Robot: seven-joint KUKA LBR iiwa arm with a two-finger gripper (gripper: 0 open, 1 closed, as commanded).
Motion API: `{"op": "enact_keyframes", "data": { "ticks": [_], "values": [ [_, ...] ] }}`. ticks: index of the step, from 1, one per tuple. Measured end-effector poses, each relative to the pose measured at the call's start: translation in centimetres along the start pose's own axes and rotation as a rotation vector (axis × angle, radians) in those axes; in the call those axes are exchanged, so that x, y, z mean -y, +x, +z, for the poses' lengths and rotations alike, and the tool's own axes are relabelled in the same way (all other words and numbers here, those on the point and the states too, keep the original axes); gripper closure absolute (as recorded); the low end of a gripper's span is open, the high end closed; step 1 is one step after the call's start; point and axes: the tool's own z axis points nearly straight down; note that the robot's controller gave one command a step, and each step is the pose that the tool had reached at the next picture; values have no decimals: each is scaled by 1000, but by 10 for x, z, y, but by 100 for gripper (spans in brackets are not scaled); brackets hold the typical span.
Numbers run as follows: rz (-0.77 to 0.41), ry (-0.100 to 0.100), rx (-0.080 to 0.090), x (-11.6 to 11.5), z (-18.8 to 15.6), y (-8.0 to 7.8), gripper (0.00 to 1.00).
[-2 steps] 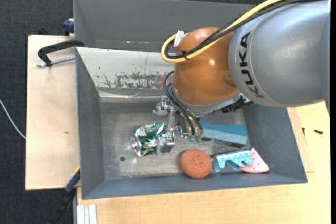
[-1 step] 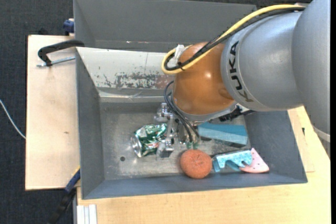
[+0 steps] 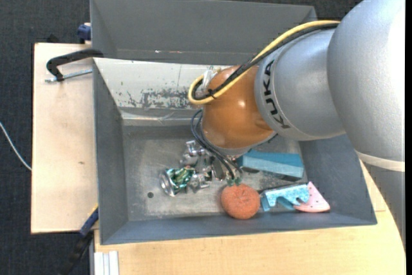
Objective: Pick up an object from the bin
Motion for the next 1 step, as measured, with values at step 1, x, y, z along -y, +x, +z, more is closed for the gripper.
{"op": "enact_keyframes", "data": {
  "ticks": [1],
  "values": [
    [0, 0, 0, 0, 0, 0, 100]
  ]
}}
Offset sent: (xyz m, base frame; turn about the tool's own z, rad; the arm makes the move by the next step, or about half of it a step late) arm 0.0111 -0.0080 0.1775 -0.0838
